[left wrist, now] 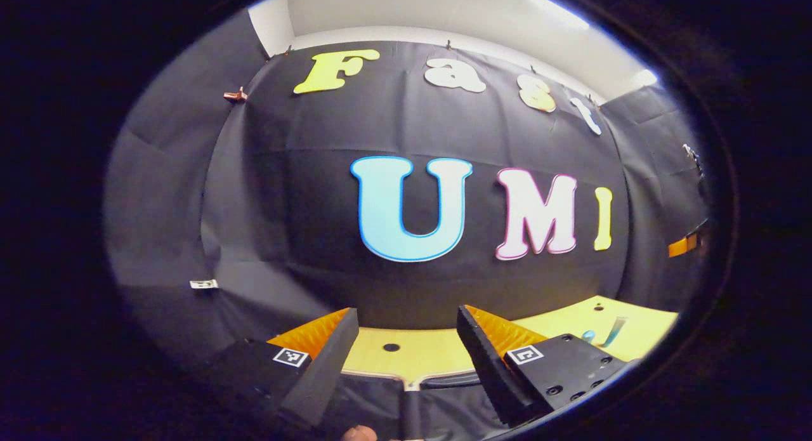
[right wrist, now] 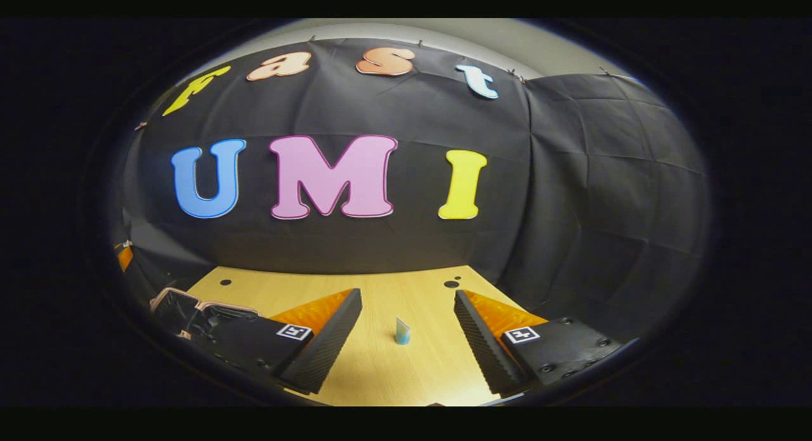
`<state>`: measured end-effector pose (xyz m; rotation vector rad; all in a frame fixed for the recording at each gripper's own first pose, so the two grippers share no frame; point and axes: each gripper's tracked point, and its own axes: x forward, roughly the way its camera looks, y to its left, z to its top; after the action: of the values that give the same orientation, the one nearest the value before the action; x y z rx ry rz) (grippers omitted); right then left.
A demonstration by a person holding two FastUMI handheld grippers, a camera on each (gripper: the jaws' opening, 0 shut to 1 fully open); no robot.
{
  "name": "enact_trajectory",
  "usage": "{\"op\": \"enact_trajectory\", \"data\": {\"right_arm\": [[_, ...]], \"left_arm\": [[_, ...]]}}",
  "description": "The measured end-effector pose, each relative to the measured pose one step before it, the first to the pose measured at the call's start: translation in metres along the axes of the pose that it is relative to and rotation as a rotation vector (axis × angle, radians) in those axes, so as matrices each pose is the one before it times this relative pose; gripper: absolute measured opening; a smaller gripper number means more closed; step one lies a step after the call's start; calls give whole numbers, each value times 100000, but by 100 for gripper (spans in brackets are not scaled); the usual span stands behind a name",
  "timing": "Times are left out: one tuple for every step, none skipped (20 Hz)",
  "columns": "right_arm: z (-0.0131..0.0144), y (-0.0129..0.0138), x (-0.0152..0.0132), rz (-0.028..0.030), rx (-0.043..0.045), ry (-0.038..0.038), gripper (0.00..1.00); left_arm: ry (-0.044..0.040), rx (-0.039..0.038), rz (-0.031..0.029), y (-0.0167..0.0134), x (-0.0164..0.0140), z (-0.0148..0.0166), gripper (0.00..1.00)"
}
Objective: First open the suitcase, pack the skin care products into it, and then close the suitcase.
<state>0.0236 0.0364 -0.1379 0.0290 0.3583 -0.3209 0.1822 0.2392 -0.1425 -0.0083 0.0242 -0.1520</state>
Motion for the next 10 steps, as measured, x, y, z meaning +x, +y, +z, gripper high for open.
{"op": "enact_trajectory", "data": {"right_arm": [[292, -159, 71, 218, -1458, -1538, 94], [176, 267, 4, 1651, -931, -1152, 94], [-49, 399, 28, 1653, -1587, -537, 94], [10, -46, 80, 912, -2538, -754, 94], [139, 19, 52, 1479, -1463, -952, 94], [19, 316, 211, 2293, -962, -1061, 94], [-249, 200, 243, 1537, -1643, -95, 94], [-407, 10, 318, 1509, -1815, 416, 94], [-265, 77, 279, 1675, -975, -306, 94], [-203, 80, 422, 1751, -800, -807, 94]], "left_arm": [[1115, -1887, -3306, -2162, -123, 21, 98], [-170, -1654, -3171, -2208, -323, -23, 98], [868, -645, -2905, -1835, 387, -95, 98], [-558, -521, -1620, -1491, 362, -78, 98], [-24, -358, -1280, -1588, 310, -89, 97], [292, -636, -1785, -1694, 388, -527, 98], [1085, -634, -2336, -1931, 398, -741, 98], [2665, -1018, -2398, -1888, 604, -1269, 98], [3623, -1278, -1150, -1635, 634, -1493, 98], [3678, -878, -1952, -1684, 781, -1487, 98]]}}
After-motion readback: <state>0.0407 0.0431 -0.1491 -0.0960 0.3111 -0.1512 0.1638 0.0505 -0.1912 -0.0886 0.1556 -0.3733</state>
